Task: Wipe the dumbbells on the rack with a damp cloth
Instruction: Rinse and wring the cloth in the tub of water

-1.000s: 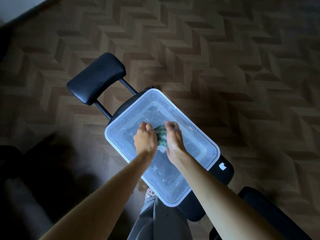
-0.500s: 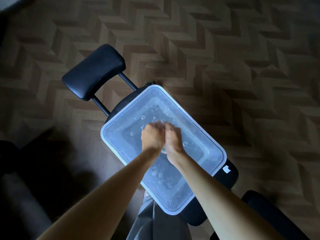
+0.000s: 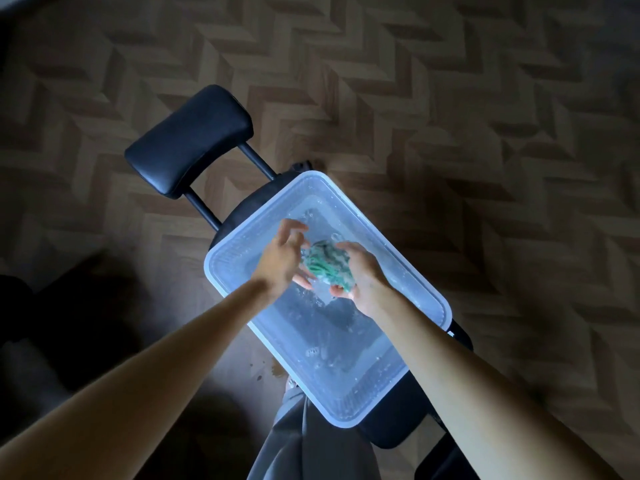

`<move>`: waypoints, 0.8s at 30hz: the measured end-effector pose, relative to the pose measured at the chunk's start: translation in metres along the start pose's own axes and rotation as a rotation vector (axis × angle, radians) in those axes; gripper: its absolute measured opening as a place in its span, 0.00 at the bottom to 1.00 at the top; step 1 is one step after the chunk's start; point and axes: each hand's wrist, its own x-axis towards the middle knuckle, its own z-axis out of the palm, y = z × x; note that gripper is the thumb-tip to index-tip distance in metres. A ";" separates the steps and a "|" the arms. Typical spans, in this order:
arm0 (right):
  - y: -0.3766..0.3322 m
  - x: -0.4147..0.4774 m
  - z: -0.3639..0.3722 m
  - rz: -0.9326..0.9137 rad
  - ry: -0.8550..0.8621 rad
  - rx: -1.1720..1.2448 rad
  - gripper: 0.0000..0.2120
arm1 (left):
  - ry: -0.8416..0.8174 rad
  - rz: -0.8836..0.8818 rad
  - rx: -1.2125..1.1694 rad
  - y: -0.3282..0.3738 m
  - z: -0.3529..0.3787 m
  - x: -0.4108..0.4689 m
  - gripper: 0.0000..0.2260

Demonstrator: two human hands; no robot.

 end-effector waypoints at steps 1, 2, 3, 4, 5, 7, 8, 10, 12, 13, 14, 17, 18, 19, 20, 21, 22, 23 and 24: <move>-0.002 -0.002 -0.004 0.058 -0.055 0.106 0.12 | -0.001 0.188 0.149 -0.009 -0.005 -0.001 0.16; -0.004 -0.004 -0.008 0.109 -0.127 0.212 0.13 | -0.030 0.351 0.307 -0.016 -0.010 -0.003 0.22; -0.004 -0.006 -0.011 0.156 -0.208 0.303 0.14 | -0.091 0.498 0.509 -0.021 -0.012 -0.005 0.28; -0.004 -0.008 -0.013 0.192 -0.299 0.362 0.13 | -0.158 0.606 0.694 -0.023 -0.013 -0.006 0.34; -0.004 -0.009 -0.016 0.223 -0.392 0.385 0.11 | -0.213 0.649 0.777 -0.023 -0.012 -0.007 0.38; -0.008 -0.010 -0.023 0.273 -0.586 0.359 0.09 | -0.202 0.729 0.758 -0.024 -0.010 -0.001 0.43; -0.010 -0.009 -0.028 0.271 -0.676 0.292 0.10 | -0.175 0.807 0.762 -0.023 -0.009 0.004 0.44; -0.016 -0.008 -0.033 0.237 -0.834 0.040 0.08 | -0.145 1.003 0.839 -0.022 -0.006 0.013 0.43; -0.021 -0.009 -0.031 0.208 -0.884 -0.278 0.06 | -0.108 1.172 0.955 -0.013 -0.002 0.020 0.30; -0.022 -0.010 -0.028 0.194 -0.849 -0.406 0.10 | -0.089 1.237 1.010 -0.007 -0.001 0.024 0.20; -0.022 -0.010 -0.027 0.166 -0.784 -0.484 0.14 | -0.094 1.271 1.062 -0.003 -0.002 0.028 0.13; -0.015 -0.009 -0.017 0.002 -0.561 -0.605 0.18 | -0.281 1.150 1.244 0.012 -0.005 0.030 0.09; -0.013 -0.007 -0.014 -0.079 -0.485 -0.694 0.17 | -0.339 0.998 1.315 0.017 -0.003 0.026 0.10; -0.011 -0.005 -0.011 -0.183 -0.397 -0.824 0.15 | -0.356 0.829 1.385 0.019 -0.001 0.021 0.11; -0.009 -0.002 -0.009 -0.303 -0.309 -0.984 0.12 | -0.365 0.642 1.417 0.018 0.003 0.018 0.13; -0.008 -0.002 -0.009 -0.427 -0.229 -1.143 0.10 | -0.377 0.493 1.390 0.016 0.006 0.015 0.14; -0.007 -0.003 -0.010 -0.531 -0.181 -1.272 0.09 | -0.401 0.388 1.312 0.015 0.011 0.012 0.14; -0.005 -0.004 -0.012 -0.610 -0.165 -1.376 0.09 | -0.440 0.304 1.240 0.015 0.014 0.009 0.13; -0.006 -0.004 -0.015 -0.676 -0.145 -1.461 0.10 | -0.469 0.217 1.155 0.015 0.016 0.008 0.10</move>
